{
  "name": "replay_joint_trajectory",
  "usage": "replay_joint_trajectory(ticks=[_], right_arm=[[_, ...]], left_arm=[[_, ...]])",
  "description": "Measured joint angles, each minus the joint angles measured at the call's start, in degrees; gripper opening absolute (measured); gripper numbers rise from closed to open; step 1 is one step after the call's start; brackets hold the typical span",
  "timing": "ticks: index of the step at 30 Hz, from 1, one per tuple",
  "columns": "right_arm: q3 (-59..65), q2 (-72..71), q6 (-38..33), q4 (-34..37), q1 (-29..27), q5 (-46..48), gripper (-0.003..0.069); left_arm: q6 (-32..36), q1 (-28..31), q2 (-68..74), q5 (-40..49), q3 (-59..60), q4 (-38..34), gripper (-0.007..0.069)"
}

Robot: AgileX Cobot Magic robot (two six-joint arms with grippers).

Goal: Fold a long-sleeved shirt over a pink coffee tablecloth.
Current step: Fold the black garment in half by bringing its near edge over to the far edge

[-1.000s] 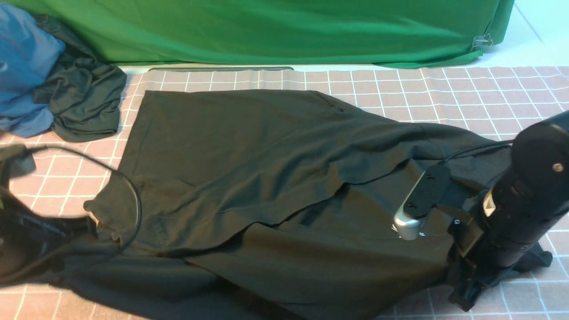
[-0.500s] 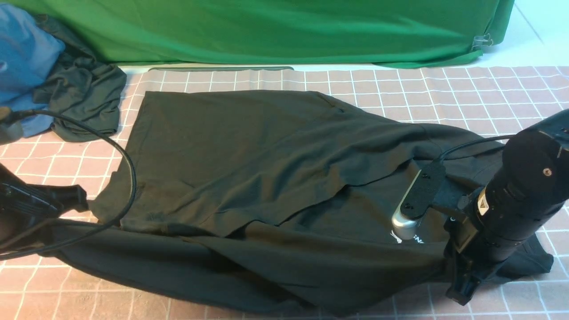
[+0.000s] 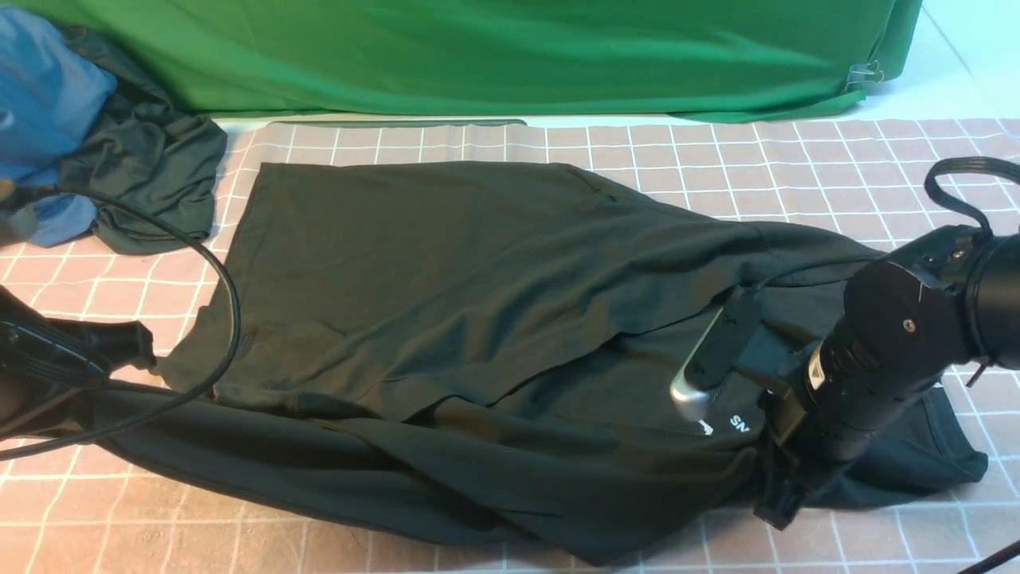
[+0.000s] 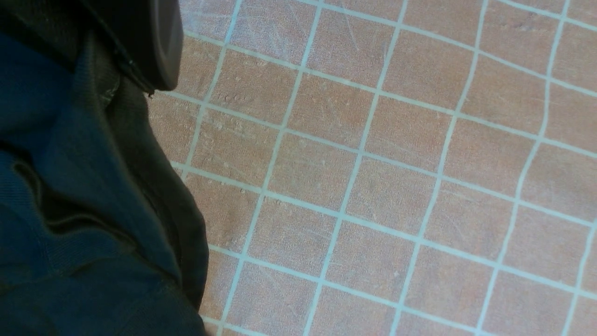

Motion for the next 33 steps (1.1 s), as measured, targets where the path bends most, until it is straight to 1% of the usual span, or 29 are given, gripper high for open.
replay_joint_trajectory(ticks=[3, 6, 8, 10, 13, 15, 17, 20, 22, 25, 28, 30, 31, 32, 33], right_arm=[[-1.9, 0.0, 0.2, 0.0, 0.0, -1.6, 0.0161], [-3.9, 0.0, 1.6, 0.0, 0.0, -2.8, 0.0261], [-5.7, 0.0, 4.8, 0.0, 0.0, -1.6, 0.0328], [-7.7, 0.0, 8.9, 0.0, 0.0, 2.3, 0.037], [-9.8, 0.0, 11.8, 0.0, 0.0, 10.8, 0.0387], [-10.1, 0.0, 12.2, 2.0, 0.0, 17.0, 0.0391], [-9.7, 0.0, 12.2, 4.9, 0.1, 21.2, 0.0393], [-8.2, -0.9, 12.0, 7.9, 1.5, 22.0, 0.0393], [-5.4, -2.4, 12.0, 9.6, 4.1, 19.6, 0.0396], [-2.9, -3.4, 12.8, 10.3, 7.1, 15.4, 0.0435], [-1.5, -3.3, 15.3, 8.4, 8.4, 13.2, 0.0528], [-1.2, -3.3, 18.2, 3.6, 8.5, 12.9, 0.0588], [-1.1, -3.3, 20.8, 0.0, 8.0, 13.2, 0.061], [-1.1, -3.3, 20.8, -0.5, 7.9, 13.2, 0.0612], [-1.1, -3.3, 22.8, -3.2, 6.5, 13.4, 0.0616]], left_arm=[[0.0, 0.0, 0.0, 0.0, 0.0, 0.0, 0.0048], [0.0, 0.0, 0.0, 0.0, 0.0, 0.1, 0.0048], [0.0, 0.0, 0.0, 0.0, 0.0, 0.1, 0.0048], [0.0, 0.0, 0.0, 0.0, 0.0, 0.1, 0.0048], [0.0, 0.0, 0.0, 0.0, 0.0, 0.1, 0.0048], [0.0, 0.0, 0.0, 0.0, 0.0, 0.1, 0.0048], [0.0, 0.0, 0.0, 0.0, 0.0, 0.1, 0.0048], [0.0, 0.0, 0.0, 0.0, 0.0, 0.1, 0.0048], [0.0, 0.0, 0.0, 0.1, 0.0, -0.3, 0.0048], [-0.1, 0.0, 0.0, 0.0, 0.0, -1.2, 0.0048], [-0.1, 0.0, 0.0, 0.0, 0.0, -1.6, 0.0048], [-0.1, 0.0, 0.0, 0.0, 0.0, -1.7, 0.0048], [0.0, 0.0, 0.0, 0.0, 0.0, -1.8, 0.0048], [0.0, 0.0, 0.0, 0.0, 0.0, -1.8, 0.0048], [0.0, 0.0, 0.0, 0.0, 0.0, -1.8, 0.0048]])
